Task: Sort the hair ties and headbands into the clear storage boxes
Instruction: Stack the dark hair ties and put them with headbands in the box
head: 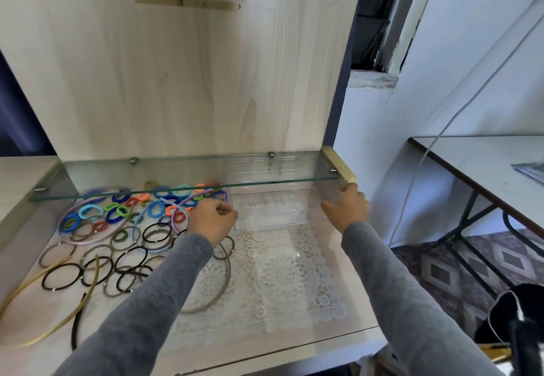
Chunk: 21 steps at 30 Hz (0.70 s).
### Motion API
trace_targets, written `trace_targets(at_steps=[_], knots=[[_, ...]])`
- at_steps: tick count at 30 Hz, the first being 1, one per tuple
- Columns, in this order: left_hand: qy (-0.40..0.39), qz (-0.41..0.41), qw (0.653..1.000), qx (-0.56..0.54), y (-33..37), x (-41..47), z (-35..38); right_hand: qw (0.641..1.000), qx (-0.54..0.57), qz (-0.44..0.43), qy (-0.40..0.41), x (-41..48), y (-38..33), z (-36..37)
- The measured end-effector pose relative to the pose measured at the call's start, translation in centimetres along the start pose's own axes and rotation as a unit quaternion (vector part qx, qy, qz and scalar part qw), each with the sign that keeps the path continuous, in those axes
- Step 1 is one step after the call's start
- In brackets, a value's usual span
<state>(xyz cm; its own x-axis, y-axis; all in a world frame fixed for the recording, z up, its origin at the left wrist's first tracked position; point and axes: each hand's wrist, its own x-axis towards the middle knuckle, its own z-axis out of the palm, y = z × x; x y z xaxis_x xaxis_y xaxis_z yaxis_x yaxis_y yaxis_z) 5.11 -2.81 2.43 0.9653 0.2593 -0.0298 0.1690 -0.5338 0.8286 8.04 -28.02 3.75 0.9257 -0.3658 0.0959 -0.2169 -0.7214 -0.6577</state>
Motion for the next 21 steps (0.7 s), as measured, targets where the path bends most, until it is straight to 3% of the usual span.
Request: trace_targets(at_steps=[21], knots=[[0.006,0.038,0.999,-0.037,-1.8,-6.5,0.2,0.999,0.039,-0.027,0.009,-5.8,3.6,-1.8]])
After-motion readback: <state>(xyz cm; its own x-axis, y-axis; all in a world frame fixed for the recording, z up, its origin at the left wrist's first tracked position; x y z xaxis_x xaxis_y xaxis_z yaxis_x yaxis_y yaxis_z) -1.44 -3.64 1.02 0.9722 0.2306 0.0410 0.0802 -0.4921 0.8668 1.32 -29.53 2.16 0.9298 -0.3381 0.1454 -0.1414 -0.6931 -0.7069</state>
